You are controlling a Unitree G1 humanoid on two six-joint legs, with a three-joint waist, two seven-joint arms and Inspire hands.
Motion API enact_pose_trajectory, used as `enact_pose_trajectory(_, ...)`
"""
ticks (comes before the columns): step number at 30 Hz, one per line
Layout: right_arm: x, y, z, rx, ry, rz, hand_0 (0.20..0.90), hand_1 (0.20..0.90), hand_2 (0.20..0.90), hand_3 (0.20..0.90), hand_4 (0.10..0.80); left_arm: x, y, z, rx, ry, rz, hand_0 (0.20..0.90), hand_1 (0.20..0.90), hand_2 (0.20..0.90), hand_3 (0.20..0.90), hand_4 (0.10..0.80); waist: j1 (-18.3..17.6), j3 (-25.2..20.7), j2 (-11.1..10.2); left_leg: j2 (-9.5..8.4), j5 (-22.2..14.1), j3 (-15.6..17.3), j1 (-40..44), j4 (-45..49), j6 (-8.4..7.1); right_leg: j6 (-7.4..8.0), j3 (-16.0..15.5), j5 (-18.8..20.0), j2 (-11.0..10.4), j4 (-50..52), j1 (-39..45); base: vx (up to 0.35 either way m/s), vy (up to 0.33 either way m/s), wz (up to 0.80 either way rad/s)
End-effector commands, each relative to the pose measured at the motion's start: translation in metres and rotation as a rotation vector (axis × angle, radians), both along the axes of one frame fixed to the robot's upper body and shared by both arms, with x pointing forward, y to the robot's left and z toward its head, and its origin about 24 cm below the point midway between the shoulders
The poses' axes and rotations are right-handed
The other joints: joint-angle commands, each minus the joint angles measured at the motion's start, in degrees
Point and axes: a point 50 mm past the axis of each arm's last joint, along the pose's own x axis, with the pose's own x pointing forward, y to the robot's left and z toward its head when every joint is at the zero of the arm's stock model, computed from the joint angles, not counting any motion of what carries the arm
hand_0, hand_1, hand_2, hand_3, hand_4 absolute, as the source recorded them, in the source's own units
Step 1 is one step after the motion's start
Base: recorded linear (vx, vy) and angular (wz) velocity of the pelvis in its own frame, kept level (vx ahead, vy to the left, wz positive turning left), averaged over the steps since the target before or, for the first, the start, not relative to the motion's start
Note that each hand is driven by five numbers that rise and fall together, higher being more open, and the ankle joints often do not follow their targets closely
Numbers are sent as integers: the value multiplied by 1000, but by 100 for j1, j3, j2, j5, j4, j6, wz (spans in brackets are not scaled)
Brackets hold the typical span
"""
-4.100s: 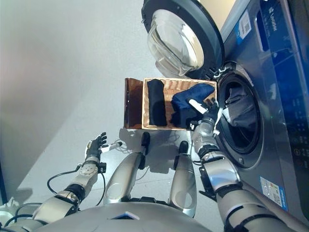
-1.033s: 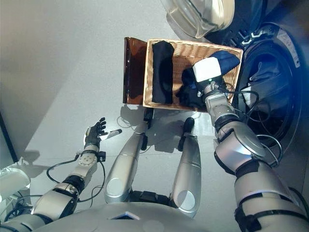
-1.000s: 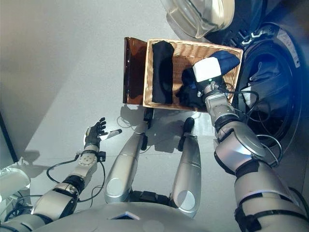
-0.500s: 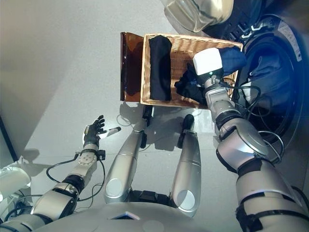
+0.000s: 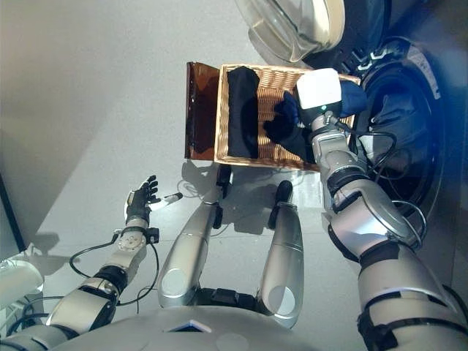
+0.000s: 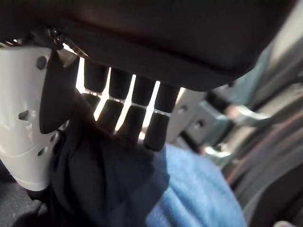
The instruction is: Pick up the clothes and place them into the washing machine
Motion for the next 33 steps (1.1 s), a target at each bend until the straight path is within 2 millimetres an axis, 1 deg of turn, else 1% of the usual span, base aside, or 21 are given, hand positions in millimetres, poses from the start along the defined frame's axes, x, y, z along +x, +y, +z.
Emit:
enact_pose_trajectory(1,0,-9,21,151,-185,-36,200,200,200,200,300,-14,27,-1,70,12,67,900,900,900,900,800,12,-537,14,-256,-429,119,10,177,3,-105,-10,773,166,-1135,452,32,36,-7)
enact_pose_trajectory(2,0,-9,21,151,-185,-36,200,200,200,200,300,-14,27,-1,70,12,67,900,900,900,900,800,12,-537,14,-256,-429,119,10,177,3,-105,-10,773,166,-1135,453,54,81,-6)
enact_pose_trajectory(3,-1,-7,14,250,-184,-54,200,200,200,200,300,-15,27,-2,76,21,65,900,900,900,900,800,1,-567,5,-264,-434,141,95,136,22,-88,22,814,156,-1207,542,39,60,-2)
enact_pose_trajectory(5,-6,-11,1,311,-161,-93,200,200,200,200,300,-17,26,-5,78,37,61,900,900,900,900,800,2,-598,11,-275,-439,160,169,102,36,-73,53,853,137,-1293,626,42,62,-9)
enact_pose_trajectory(8,-11,-15,-13,490,-161,-151,200,200,200,200,300,-20,24,-7,80,51,56,900,900,900,900,800,7,-656,11,-294,-450,186,272,65,59,-56,90,889,116,-1385,743,41,44,-10)
enact_pose_trajectory(9,-13,-16,-16,575,-173,-177,200,200,200,200,300,-20,24,-7,85,51,52,900,900,900,900,800,4,-664,5,-300,-456,195,312,57,65,-52,100,901,111,-1412,795,29,23,-6)
enact_pose_trajectory(10,-13,-16,-16,575,-173,-177,200,200,200,200,300,-20,24,-7,85,51,52,900,900,900,900,800,4,-664,5,-300,-456,195,312,57,65,-52,100,901,111,-1412,795,46,32,-6)
enact_pose_trajectory(13,-22,-20,-31,933,-240,-272,200,200,200,200,300,-23,24,-8,85,56,58,900,900,900,900,800,-15,-726,-18,-302,-480,224,448,8,83,-26,135,939,95,-1550,955,35,24,-3)
enact_pose_trajectory(14,-22,-20,-32,933,-240,-273,200,200,200,200,300,-23,24,-8,86,56,58,900,900,900,900,800,-13,-726,-19,-302,-481,225,451,8,83,-26,136,938,95,-1550,957,42,11,-5)
enact_pose_trajectory(15,-28,-19,-42,1053,-242,-294,200,200,200,200,300,-24,24,-8,90,57,58,900,900,900,900,800,-27,-746,-38,-298,-492,238,507,-14,89,-15,148,941,91,-1611,1036,24,4,-6)
enact_pose_trajectory(16,-28,-19,-42,1053,-242,-294,200,200,200,200,300,-24,24,-8,90,57,58,900,900,900,900,800,-25,-745,-39,-298,-492,239,509,-15,89,-15,149,941,91,-1612,1039,58,16,-6)
enact_pose_trajectory(17,-35,-19,-53,1249,-291,-350,200,200,200,200,300,-25,24,-10,93,65,64,900,900,900,900,800,-56,-772,-48,-299,-513,253,585,-44,101,1,169,938,84,-1651,1109,45,24,-1)
enact_pose_trajectory(19,-41,-16,-61,1414,-342,-390,200,200,200,200,300,-27,25,-11,95,70,77,900,900,900,900,800,-72,-777,-45,-300,-535,269,619,-39,111,1,182,936,80,-1655,1128,23,16,-1)
enact_pose_trajectory(20,-41,-16,-61,1414,-342,-390,200,200,200,200,300,-27,25,-11,95,71,76,900,900,900,900,800,-70,-779,-46,-300,-536,270,618,-38,111,1,184,935,80,-1654,1127,0,0,0)
enact_pose_trajectory(21,-48,-14,-71,1584,-384,-426,200,200,200,200,300,-26,24,-11,96,69,78,900,900,900,900,800,-92,-803,-41,-307,-558,292,619,-25,118,4,200,927,78,-1663,1128,17,19,-4)
enact_pose_trajectory(23,-54,-9,-79,1721,-421,-440,200,200,200,200,300,-25,21,-10,91,58,79,900,900,900,900,800,-121,-821,-28,-307,-582,317,627,-5,128,7,224,924,71,-1669,1136,20,24,-9)
enact_pose_trajectory(24,-59,-9,-85,1767,-435,-468,200,200,200,200,300,-26,20,-11,92,63,77,900,900,900,900,800,-130,-830,-16,-307,-592,335,627,9,131,6,236,915,72,-1662,1133,13,24,-9)
enact_pose_trajectory(28,-66,-11,-92,2000,-570,-522,200,200,200,200,300,-27,17,-12,81,60,78,900,900,900,900,800,-150,-877,24,-306,-633,353,627,29,139,2,282,884,67,-1672,1134,10,19,-8)
enact_pose_trajectory(29,-68,-11,-96,2064,-579,-537,200,200,200,200,300,-28,15,-12,75,59,75,900,900,900,900,800,-154,-888,45,-310,-643,363,633,27,139,5,287,879,61,-1678,1141,15,18,-10)
enact_pose_trajectory(32,-69,-8,-98,2107,-576,-516,200,200,200,200,300,-28,14,-13,65,61,76,900,900,900,900,800,-161,-907,70,-300,-653,381,644,30,139,5,311,877,58,-1685,1146,15,8,-4)
enact_pose_trajectory(33,-71,-9,-101,2132,-584,-529,200,200,200,200,300,-29,14,-13,58,63,77,900,900,900,900,800,-168,-926,80,-299,-659,393,655,24,136,4,328,874,59,-1692,1144,18,2,-3)
